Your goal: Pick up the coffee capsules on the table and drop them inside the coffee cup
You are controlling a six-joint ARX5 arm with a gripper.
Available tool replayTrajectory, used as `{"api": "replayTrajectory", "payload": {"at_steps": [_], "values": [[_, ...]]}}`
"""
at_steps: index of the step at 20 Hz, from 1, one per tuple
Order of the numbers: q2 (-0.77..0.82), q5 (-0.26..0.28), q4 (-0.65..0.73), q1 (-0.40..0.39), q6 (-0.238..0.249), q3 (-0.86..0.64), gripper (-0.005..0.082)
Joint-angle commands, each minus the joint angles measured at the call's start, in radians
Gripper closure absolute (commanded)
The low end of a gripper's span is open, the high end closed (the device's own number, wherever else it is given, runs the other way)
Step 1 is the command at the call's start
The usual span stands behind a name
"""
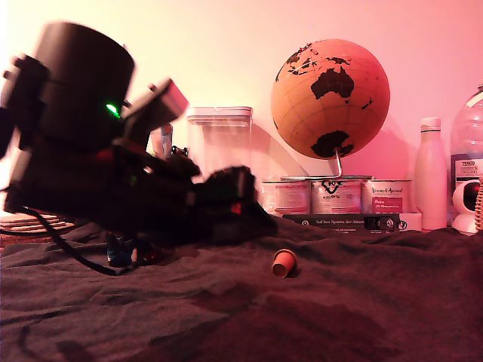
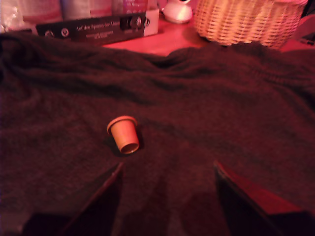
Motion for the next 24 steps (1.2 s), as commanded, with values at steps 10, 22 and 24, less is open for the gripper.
{"api": "replayTrajectory", "payload": {"at_steps": [10, 22, 24], "values": [[0.085, -0.006, -0.056, 0.016, 0.022, 0.121, 0.0241], [0.209, -0.006, -0.151, 0.026, 0.035, 0.291, 0.0241], [0.222, -0.006, -0.175, 0.026, 0.035, 0.316, 0.0241]]}}
